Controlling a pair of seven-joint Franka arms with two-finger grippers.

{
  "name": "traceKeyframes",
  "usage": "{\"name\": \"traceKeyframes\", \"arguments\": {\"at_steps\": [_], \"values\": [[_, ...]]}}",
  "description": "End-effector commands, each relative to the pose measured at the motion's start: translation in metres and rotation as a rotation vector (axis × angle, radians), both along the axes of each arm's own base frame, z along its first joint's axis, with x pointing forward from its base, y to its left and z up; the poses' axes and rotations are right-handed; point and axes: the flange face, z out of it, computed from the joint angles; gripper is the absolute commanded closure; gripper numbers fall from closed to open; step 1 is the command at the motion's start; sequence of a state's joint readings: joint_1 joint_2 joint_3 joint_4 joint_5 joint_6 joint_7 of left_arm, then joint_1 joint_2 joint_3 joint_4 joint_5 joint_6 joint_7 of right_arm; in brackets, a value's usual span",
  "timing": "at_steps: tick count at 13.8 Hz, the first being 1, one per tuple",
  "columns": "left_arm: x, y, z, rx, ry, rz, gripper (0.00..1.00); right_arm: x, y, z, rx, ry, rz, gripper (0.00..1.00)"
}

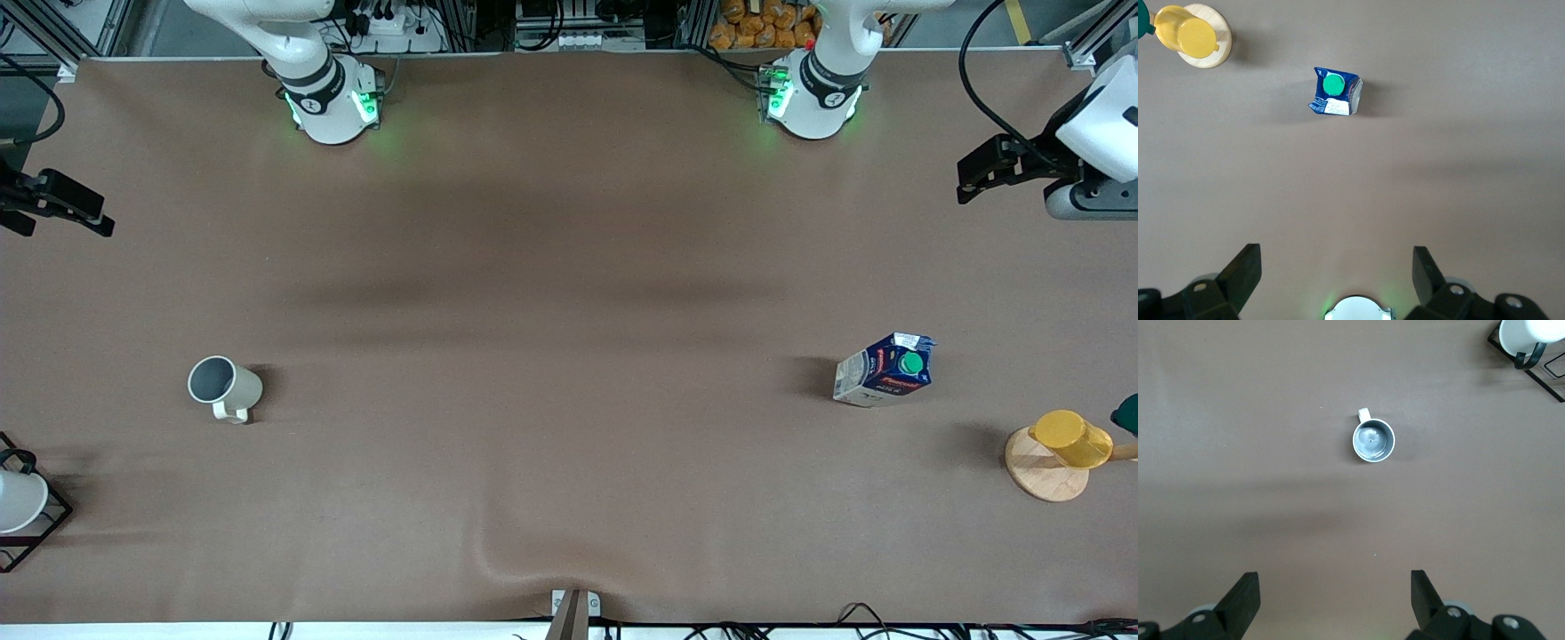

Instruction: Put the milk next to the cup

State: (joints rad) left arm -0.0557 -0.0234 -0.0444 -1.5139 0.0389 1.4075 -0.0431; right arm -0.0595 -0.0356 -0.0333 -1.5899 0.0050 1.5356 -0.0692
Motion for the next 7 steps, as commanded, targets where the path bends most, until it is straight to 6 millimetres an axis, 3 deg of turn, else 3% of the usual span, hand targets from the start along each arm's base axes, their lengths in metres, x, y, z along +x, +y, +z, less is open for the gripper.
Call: {"name": "traceKeyframes", "arguments": {"at_steps": [1, 7], "values": [[-0.0055, 0.0011, 0.0075, -0.018, 0.006, -0.007, 0.0, -0.0025, 0.0003, 0.0009, -0.004, -0.006, -0.015, 0.0], [-0.0052, 0.0011, 0.0029, -0.016, 0.025, -0.003, 0.0, -0.0014, -0.001, -0.0005, -0.007, -0.006, -0.016, 0.0]]}}
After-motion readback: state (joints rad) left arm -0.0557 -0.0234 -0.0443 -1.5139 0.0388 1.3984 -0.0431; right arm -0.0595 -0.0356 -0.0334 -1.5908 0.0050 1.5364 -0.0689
